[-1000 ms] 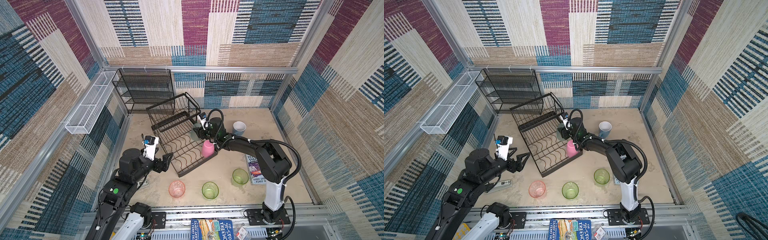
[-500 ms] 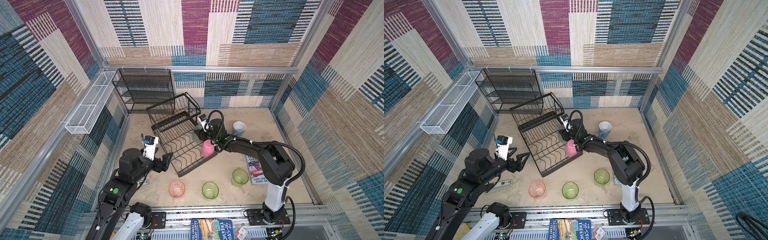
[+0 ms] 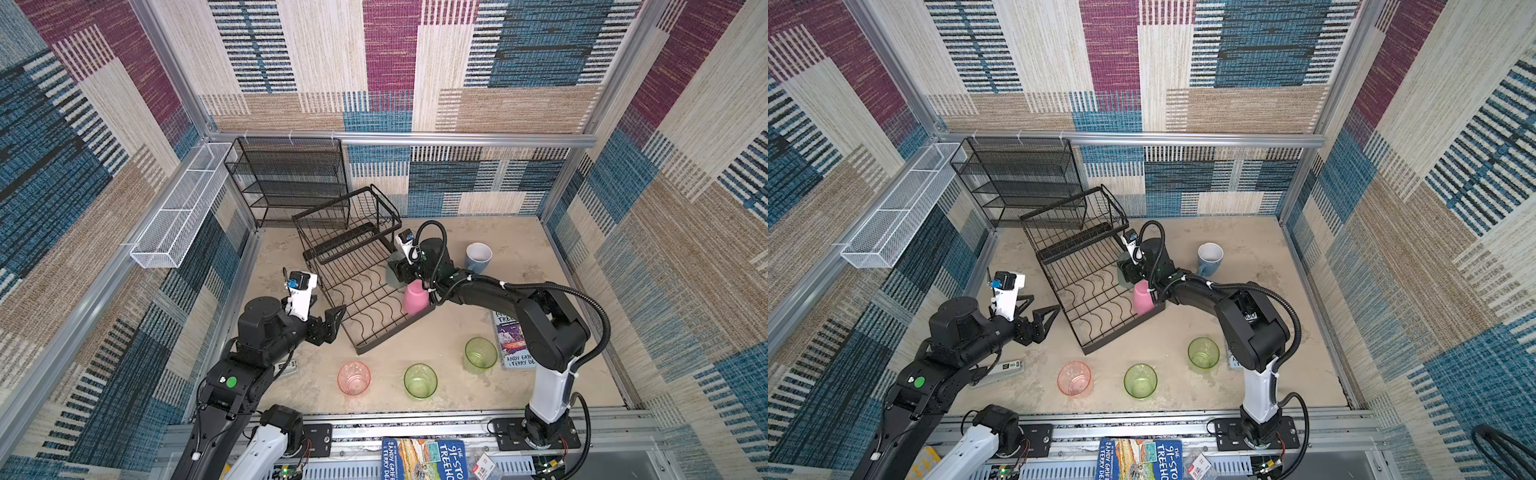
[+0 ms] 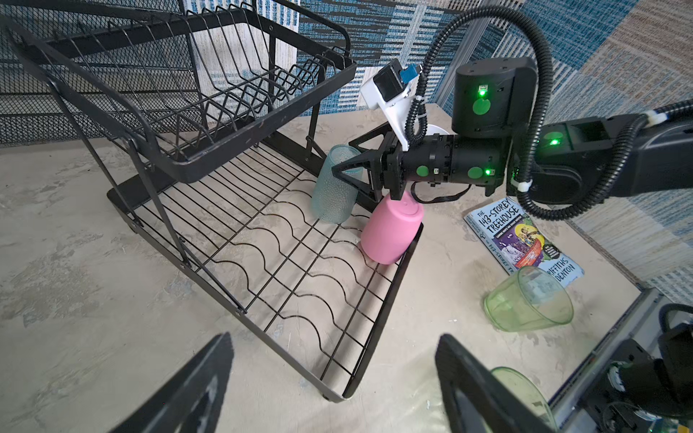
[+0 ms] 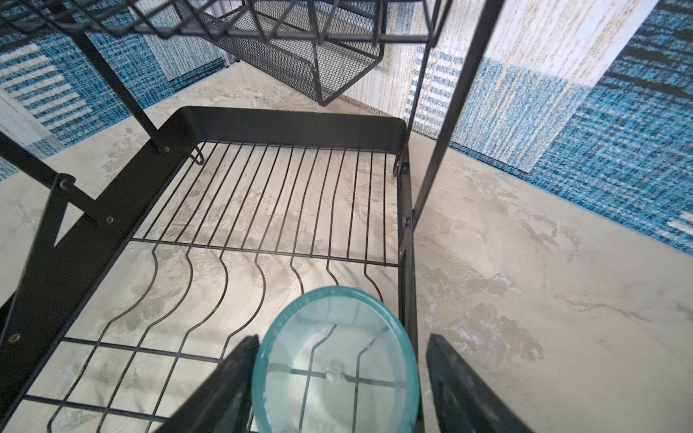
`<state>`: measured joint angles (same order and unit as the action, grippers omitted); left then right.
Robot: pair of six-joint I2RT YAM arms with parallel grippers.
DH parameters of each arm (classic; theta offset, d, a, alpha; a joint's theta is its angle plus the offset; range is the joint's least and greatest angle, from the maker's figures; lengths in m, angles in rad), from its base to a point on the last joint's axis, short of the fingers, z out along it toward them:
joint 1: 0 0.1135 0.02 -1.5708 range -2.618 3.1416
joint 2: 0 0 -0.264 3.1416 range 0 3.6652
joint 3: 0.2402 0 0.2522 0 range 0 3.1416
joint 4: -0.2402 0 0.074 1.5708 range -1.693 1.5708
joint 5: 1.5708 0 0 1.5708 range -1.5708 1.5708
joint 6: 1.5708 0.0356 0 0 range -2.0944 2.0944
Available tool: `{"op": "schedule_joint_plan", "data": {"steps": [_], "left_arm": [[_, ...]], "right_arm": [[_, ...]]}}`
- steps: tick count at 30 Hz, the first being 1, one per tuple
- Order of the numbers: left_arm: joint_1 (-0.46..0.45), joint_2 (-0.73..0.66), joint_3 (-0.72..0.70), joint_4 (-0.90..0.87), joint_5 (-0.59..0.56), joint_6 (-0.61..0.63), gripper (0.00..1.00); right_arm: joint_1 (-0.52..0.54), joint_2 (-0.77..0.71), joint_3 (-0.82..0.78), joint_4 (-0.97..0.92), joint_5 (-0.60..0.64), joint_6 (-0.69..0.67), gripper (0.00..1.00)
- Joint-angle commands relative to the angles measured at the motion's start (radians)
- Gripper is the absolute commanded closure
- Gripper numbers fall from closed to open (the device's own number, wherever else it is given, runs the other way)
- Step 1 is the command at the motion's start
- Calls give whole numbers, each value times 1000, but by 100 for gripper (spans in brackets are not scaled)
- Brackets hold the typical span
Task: Load cups into a dish rack
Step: Move the cup to the dish rack, then pick up the cup from the top-right of the table.
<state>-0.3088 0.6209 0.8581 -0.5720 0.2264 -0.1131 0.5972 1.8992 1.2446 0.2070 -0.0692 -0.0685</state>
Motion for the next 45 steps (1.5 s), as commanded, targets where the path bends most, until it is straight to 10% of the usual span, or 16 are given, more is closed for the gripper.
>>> {"op": "schedule_joint_plan", "data": {"steps": [1, 17, 27, 45], "left_arm": [[1, -3, -4, 30, 14, -2, 12], [1, -10, -4, 28, 11, 1, 10], [0, -6, -4, 29, 11, 0, 10], [-1, 21, -12, 28, 17, -7, 10]], "right_arm": [[2, -9, 10, -9, 2, 1, 21], [2, -189, -82, 8, -12, 67, 6], [-81, -376, -113, -278, 261, 280, 17], [-452, -272, 47, -735, 222, 625, 40]]}}
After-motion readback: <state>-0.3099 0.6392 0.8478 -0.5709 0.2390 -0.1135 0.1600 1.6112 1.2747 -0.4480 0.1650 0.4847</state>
